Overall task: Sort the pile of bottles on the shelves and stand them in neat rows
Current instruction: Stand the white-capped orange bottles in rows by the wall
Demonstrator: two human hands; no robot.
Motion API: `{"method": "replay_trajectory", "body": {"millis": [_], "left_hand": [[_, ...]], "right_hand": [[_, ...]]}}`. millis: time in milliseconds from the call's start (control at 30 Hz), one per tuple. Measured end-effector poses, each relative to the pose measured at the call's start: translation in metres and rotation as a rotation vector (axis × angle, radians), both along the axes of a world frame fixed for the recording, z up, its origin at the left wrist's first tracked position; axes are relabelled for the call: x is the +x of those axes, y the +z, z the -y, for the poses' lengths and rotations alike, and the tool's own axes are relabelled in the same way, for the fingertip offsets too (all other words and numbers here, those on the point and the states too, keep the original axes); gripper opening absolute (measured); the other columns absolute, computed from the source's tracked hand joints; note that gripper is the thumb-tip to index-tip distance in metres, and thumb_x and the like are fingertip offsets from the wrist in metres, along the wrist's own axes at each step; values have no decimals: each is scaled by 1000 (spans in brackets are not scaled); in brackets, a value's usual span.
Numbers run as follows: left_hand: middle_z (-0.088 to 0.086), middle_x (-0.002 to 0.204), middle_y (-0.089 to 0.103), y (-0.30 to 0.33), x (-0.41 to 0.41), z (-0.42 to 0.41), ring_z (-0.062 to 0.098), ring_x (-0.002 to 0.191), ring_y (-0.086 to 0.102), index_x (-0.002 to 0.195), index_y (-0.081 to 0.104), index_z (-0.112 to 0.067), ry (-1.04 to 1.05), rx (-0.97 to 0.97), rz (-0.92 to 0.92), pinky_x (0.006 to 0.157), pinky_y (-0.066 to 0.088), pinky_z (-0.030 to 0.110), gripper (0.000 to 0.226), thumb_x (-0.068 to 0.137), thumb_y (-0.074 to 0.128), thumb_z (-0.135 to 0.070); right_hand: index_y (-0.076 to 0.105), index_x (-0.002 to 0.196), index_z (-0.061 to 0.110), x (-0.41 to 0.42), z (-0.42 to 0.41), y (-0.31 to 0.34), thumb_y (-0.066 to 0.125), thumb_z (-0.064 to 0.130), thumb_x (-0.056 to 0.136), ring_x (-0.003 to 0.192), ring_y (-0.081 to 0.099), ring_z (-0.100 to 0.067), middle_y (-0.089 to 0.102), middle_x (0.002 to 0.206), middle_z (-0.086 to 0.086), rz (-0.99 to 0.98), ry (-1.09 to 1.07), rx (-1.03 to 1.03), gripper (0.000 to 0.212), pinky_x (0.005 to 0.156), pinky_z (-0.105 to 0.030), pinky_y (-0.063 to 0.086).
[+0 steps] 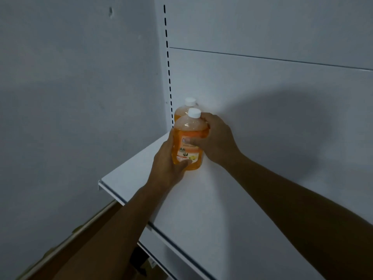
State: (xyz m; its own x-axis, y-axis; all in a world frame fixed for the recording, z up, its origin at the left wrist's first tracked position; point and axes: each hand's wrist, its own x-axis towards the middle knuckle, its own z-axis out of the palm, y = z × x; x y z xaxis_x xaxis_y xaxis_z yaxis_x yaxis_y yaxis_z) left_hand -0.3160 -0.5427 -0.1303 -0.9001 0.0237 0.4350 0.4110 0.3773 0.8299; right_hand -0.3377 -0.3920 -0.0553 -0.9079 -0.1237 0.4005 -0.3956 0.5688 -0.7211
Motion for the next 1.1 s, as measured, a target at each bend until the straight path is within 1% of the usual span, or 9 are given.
{"method": "replay_trajectory", "body": {"millis": [100, 200, 267, 333, 400, 467, 567, 733, 1100], "left_hand": [[-38, 114, 57, -10, -6, 2, -7, 108, 58, 129, 38, -45, 27, 23, 34, 79, 48, 10, 61, 83, 71, -21], [-27, 118, 60, -13, -6, 0, 0, 110, 59, 134, 39, -37, 38, 53, 59, 82, 51, 15, 64, 81, 73, -29], [-13, 124, 57, -13, -2, -4, 6, 109, 57, 134, 41, -24, 173, -33, 72, 81, 49, 17, 71, 75, 77, -39], [-2, 111, 54, -8, 9, -9, 14, 96, 56, 118, 45, -15, 424, -109, 146, 72, 47, 23, 65, 70, 82, -40], [-5, 84, 52, -8, 27, -13, 13, 72, 52, 92, 46, -18, 500, -174, 74, 57, 38, 22, 42, 75, 78, -38], [-6, 70, 53, -9, 45, -20, 13, 61, 51, 77, 47, -17, 442, -253, -13, 52, 36, 23, 32, 83, 69, -39], [-6, 66, 56, -4, 69, -47, 12, 57, 52, 72, 51, -18, 354, -338, -78, 52, 42, 25, 30, 87, 62, -42], [-14, 79, 59, 22, 105, -130, 5, 69, 57, 91, 59, -24, 129, -392, -98, 62, 52, 27, 24, 89, 58, -47], [-4, 106, 64, 69, 250, -349, 9, 93, 60, 116, 59, -16, -436, -331, -237, 74, 43, 18, 37, 87, 65, -39]], "right_hand": [[48, 134, 20, -3, 5, -3, 82, 32, 71, 110, 51, -15, 54, 123, -1, -11, -14, 31, 73, 94, -31, 46], [43, 137, 19, -1, 8, -1, 80, 31, 76, 116, 49, -18, 51, 128, -4, 19, 3, 76, 73, 98, -32, 42], [41, 138, 20, 5, 6, 1, 78, 29, 77, 118, 48, -19, 50, 130, -4, 45, 20, 73, 72, 98, -31, 41], [40, 137, 20, 13, -3, 3, 76, 31, 79, 117, 48, -18, 49, 130, -5, 47, 17, 64, 69, 97, -31, 42], [39, 139, 17, 23, -18, 5, 70, 35, 84, 121, 47, -19, 48, 134, -6, 53, -15, 91, 65, 97, -30, 40], [36, 143, 15, 35, -39, 8, 67, 42, 86, 125, 46, -20, 43, 141, -7, 74, -70, 138, 70, 100, -32, 40], [37, 142, 14, 62, -76, 17, 64, 43, 88, 127, 45, -22, 41, 143, -7, 87, -136, 226, 68, 102, -31, 38], [40, 140, 14, 137, -163, 50, 58, 48, 90, 130, 42, -24, 42, 144, -7, 58, -257, 386, 63, 106, -38, 38], [43, 139, 15, 354, -392, 94, 52, 53, 92, 128, 44, -24, 47, 142, -6, 102, -686, 525, 61, 104, -39, 37]]}}
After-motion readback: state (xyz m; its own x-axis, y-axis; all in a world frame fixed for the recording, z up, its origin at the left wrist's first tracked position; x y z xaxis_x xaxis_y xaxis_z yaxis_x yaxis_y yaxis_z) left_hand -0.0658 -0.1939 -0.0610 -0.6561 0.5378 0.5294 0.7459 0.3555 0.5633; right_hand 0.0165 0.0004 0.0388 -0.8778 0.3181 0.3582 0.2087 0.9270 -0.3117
